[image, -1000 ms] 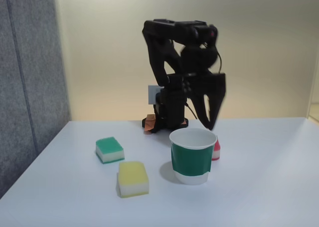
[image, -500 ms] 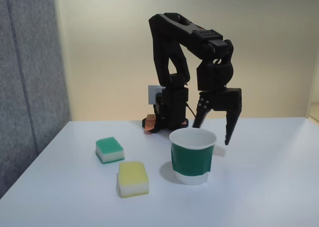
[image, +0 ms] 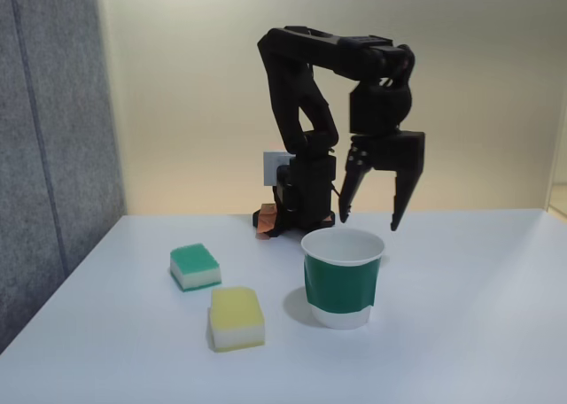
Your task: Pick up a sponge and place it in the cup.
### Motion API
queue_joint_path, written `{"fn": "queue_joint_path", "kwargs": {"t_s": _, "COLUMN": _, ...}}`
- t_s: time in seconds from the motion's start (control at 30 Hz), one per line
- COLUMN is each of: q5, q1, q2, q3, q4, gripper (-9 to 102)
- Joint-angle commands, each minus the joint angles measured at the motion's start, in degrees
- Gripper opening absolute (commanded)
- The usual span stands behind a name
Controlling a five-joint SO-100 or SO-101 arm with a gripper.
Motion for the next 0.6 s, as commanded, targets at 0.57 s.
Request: {"fn": "queue_joint_path", "kwargs": {"t_s": 0.57, "q5": -8.0, "q1": 7.21, "q2": 2.99, "q3": 24.26, "q4": -20.13, "gripper": 10}}
